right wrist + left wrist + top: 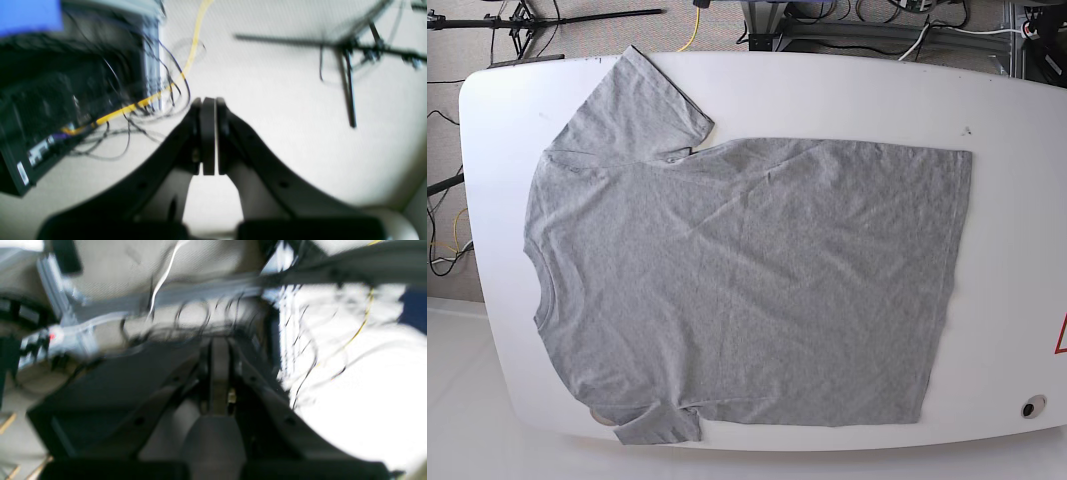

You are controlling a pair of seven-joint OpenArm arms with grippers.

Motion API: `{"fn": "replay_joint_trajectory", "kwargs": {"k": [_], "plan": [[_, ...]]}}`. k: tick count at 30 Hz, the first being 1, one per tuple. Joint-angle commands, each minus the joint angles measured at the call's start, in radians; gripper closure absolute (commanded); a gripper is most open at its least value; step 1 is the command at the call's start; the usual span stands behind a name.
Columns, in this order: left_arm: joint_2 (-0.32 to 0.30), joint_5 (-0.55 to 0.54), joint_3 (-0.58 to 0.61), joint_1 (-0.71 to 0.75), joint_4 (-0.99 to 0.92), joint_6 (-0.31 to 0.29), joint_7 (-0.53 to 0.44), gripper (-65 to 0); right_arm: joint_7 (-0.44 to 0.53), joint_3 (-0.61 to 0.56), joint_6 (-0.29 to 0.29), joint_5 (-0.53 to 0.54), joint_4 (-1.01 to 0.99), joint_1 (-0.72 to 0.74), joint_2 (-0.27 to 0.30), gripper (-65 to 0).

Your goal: Fold the T-shirt properly

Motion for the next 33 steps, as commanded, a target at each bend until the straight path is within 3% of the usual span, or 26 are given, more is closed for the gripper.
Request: {"fn": "replay_joint_trajectory", "kwargs": {"k": [1,12,24,33], "plan": [[-0.02,-0.003,-0.005,0.033,0.029,0.002,-0.013,0.0,0.018,0.001,0.008,0.023,0.04,-0.05,0.009,0.0],[-0.054,-0.004,-0.003,0.134,0.209,0.004,0.006,-0.2,0.016,0.01,0.007,0.06,0.171,-0.138,0.034,0.0],[-0.096,-0.002,-0.006,0.298,0.555,0.006,0.055,-0.2,0.026,0.097,0.011,0.117,0.403,-0.311,0.059,0.0],[-0.113,-0.005,-0.01,0.333,0.628,0.005,0.063,0.0,-0.006,0.124,0.016,0.133,0.537,-0.331,0.066,0.0]]}}
